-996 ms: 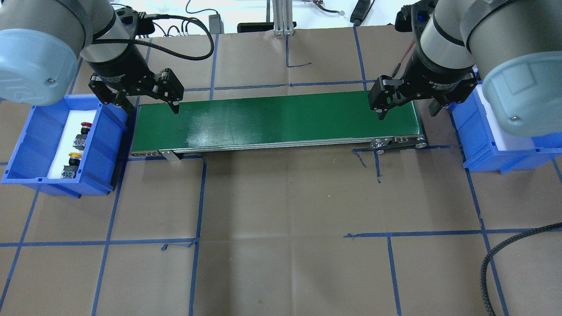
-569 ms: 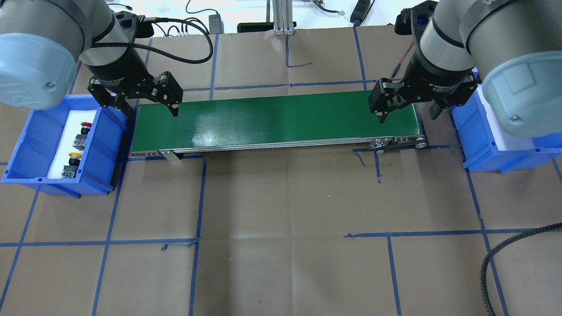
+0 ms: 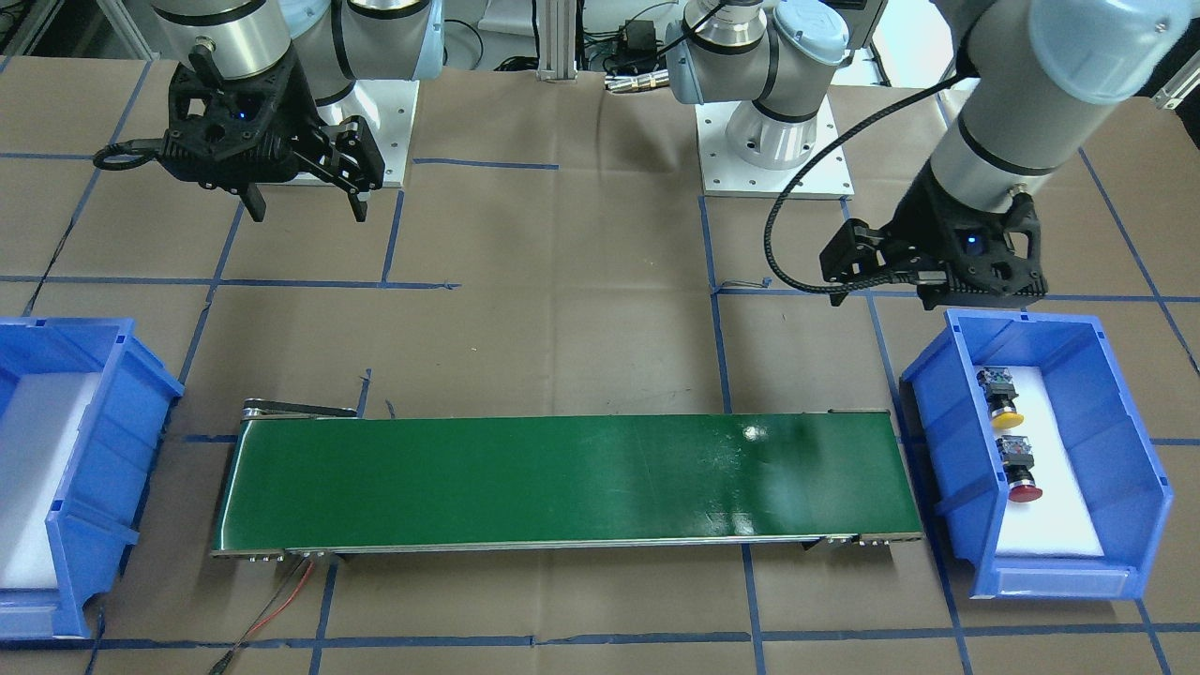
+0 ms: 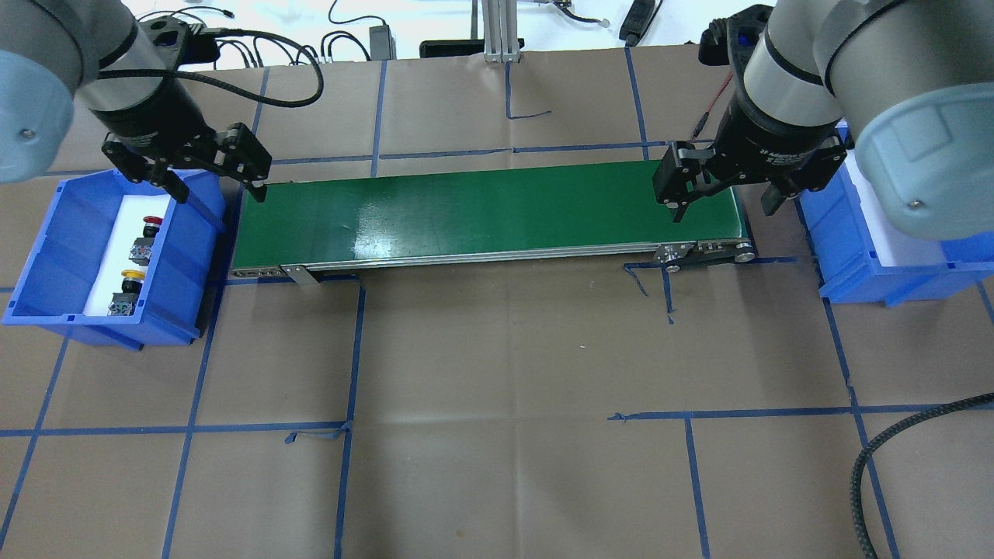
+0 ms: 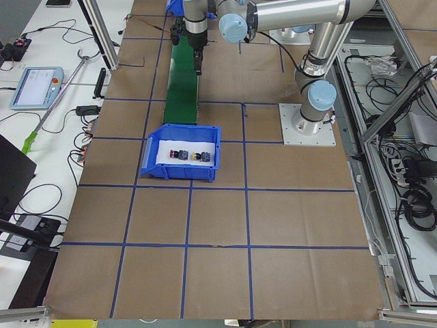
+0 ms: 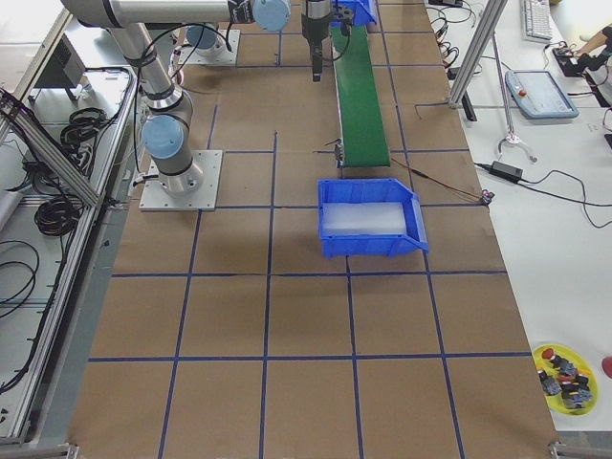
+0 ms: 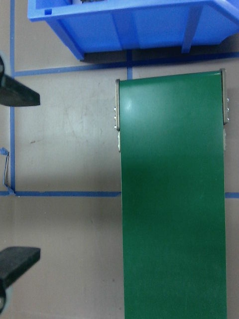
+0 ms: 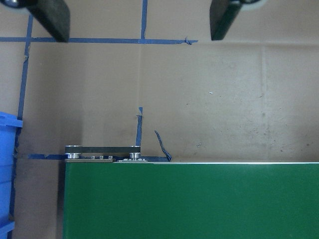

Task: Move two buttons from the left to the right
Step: 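Move the left gripper from above the conveyor toward the blue bin, then lower the left gripper into the bin and grasp the yellow button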

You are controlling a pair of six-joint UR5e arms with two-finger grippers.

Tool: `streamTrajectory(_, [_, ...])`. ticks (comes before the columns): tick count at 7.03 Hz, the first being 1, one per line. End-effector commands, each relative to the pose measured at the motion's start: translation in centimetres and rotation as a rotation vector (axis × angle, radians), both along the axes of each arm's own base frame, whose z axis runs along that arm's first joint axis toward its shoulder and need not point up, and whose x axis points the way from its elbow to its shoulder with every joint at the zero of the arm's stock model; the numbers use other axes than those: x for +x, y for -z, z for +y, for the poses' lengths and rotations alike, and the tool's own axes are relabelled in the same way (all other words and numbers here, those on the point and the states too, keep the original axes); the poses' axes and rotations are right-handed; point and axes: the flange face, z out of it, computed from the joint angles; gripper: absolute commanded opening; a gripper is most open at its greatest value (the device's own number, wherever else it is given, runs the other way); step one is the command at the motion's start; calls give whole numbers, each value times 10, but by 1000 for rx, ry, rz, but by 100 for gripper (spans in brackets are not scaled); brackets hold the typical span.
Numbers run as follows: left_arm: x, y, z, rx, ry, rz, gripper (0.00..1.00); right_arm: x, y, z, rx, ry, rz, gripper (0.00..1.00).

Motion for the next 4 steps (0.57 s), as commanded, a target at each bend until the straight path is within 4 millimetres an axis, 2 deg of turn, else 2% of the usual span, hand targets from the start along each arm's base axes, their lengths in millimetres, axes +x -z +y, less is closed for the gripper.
streamTrajectory(1, [107, 9, 6, 22, 50, 10, 100, 1, 7, -3, 11, -1, -4, 100])
streamTrajectory(2, [153, 15, 13, 32, 46, 20, 100, 1, 4, -10, 8, -1, 0, 100])
streamTrajectory(3, [186, 22, 18, 40, 28, 28, 100, 1, -1, -12, -2, -1, -5, 100])
streamTrajectory(4, [206, 28, 22, 48, -1, 31, 100, 2, -1, -13, -1, -1, -6, 100])
